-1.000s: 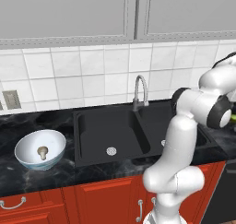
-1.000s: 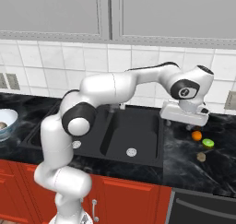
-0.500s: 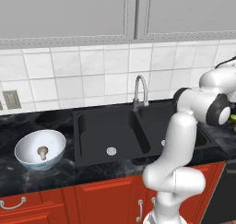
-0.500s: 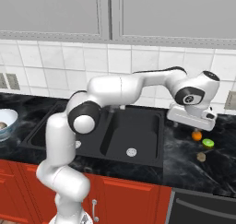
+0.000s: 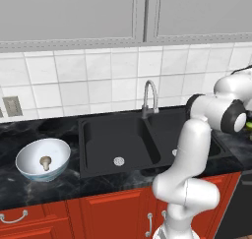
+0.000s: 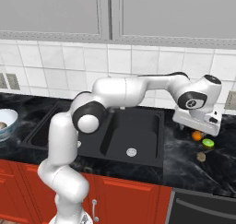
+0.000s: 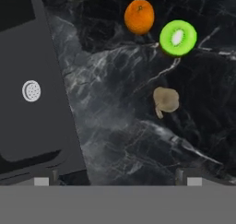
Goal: There is a mixed pile of frozen fruits and vegetables on the counter. Locate all the frozen vegetables and place the items in a bowl on the counter. Take all the frozen fruits and defrost them in a running sink.
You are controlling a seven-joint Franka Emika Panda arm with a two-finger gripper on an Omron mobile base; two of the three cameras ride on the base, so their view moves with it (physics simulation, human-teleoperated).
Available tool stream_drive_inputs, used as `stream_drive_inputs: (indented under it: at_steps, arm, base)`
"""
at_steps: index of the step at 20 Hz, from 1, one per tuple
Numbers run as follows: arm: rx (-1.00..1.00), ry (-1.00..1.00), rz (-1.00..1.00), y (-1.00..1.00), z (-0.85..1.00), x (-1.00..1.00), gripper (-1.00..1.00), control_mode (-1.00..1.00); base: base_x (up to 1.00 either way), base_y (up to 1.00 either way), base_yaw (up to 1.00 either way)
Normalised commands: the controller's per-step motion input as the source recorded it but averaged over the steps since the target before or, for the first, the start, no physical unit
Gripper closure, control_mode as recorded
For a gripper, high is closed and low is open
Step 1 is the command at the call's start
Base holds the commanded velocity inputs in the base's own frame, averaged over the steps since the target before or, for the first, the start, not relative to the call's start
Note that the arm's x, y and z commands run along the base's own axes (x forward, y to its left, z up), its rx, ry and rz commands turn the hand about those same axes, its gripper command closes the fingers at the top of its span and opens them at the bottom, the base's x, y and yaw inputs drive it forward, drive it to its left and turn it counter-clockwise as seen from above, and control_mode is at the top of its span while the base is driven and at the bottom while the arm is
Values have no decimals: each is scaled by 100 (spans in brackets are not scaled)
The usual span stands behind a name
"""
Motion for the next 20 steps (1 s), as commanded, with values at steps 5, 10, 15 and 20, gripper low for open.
stream_drive_inputs:
  at_steps: [5,10,15,20]
  arm:
    - [-4,0,-12,-2,-48,13,-100,-100]
    - [0,0,-6,-17,-28,1,-100,-100]
    - [-2,0,-7,-31,-15,0,-100,-100]
    - [0,0,-5,-23,-21,7,-100,-100]
  base:
    - [0,0,0]
    - [0,0,0]
    - [0,0,0]
    - [0,0,0]
